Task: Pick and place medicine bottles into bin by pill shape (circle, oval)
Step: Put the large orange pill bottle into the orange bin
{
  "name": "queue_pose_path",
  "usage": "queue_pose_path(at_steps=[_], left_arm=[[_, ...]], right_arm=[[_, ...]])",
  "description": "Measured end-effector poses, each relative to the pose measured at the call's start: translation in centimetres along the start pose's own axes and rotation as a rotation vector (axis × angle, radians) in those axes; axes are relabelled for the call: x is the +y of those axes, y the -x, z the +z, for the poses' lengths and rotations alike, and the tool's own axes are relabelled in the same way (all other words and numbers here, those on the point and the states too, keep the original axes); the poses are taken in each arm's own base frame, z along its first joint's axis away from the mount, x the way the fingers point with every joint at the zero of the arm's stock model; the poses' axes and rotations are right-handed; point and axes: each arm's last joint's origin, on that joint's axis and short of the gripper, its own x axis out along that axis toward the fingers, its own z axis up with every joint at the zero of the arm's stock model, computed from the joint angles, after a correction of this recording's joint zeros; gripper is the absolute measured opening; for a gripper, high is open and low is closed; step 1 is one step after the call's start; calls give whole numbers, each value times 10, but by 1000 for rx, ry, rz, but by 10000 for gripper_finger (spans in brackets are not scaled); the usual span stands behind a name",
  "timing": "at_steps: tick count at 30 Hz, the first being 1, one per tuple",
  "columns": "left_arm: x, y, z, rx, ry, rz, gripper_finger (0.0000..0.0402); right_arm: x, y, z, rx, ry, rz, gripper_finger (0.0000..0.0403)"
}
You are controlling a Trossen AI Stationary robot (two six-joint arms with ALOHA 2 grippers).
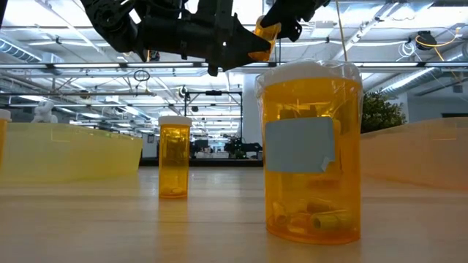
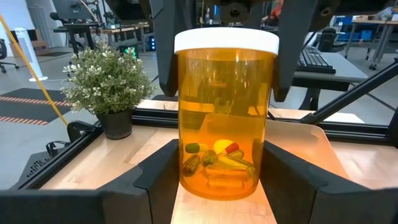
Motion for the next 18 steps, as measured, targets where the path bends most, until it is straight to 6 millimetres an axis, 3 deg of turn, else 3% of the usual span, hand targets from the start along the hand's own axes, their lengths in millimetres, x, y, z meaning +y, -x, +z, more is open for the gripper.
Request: queue_pose_path(at_steps=[4, 18], left_arm=[[0, 0, 0, 0, 0, 0, 205], [0, 0, -1, 11, -1, 0, 205]], right_arm=[[0, 0, 0, 0, 2, 1, 200], [0, 0, -1, 13, -22, 3, 205]])
